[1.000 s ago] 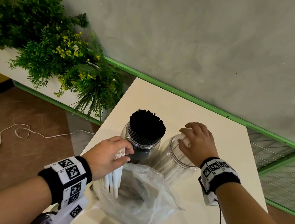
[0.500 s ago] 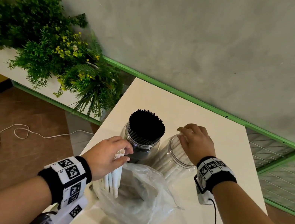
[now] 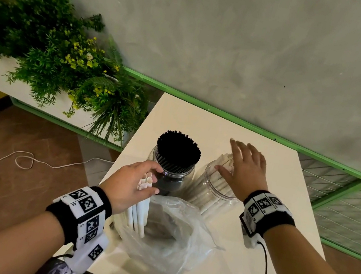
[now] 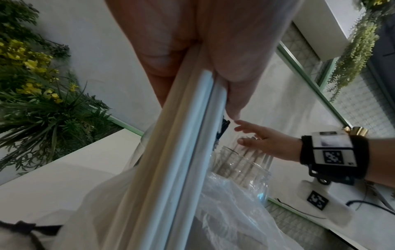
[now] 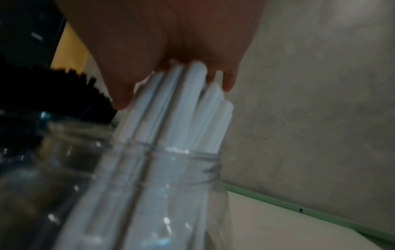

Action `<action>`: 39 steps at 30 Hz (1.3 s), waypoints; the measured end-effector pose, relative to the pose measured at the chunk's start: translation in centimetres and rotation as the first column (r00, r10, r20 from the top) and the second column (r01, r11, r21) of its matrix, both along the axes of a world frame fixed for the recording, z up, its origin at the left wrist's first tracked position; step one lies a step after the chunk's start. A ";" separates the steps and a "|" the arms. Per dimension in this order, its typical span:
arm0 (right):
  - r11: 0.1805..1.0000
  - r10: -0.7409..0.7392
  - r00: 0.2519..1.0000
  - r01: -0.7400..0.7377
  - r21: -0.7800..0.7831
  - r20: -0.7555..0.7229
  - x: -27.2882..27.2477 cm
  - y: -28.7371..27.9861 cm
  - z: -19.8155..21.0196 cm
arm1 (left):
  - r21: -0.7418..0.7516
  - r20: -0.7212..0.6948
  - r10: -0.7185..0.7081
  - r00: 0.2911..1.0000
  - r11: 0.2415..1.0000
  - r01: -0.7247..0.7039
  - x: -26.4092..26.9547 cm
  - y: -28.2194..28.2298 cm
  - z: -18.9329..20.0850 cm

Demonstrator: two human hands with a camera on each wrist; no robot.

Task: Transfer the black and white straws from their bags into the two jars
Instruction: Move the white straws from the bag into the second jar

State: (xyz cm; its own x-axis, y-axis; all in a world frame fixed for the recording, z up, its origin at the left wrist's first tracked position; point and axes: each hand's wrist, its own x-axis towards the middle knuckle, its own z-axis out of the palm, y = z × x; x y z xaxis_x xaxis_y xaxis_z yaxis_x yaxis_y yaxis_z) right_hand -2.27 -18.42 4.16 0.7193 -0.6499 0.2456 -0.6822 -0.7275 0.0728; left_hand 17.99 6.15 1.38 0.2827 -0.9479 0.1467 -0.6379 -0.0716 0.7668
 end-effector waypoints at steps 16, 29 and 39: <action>0.685 0.170 0.914 -0.378 0.623 0.367 3.4 16.1 -7.6 | 0.111 -0.219 0.140 0.966 0.987 -0.118 1.5 4.3 0.5; 0.527 0.041 0.880 -0.421 0.738 0.473 7.7 16.7 -8.2 | 0.011 -0.425 0.191 0.885 0.979 -0.206 -0.3 5.5 -2.0; 0.402 -0.022 0.847 -0.480 0.780 0.532 6.7 16.9 -6.7 | 0.008 -0.496 0.122 0.860 0.991 -0.136 -0.8 4.6 -1.9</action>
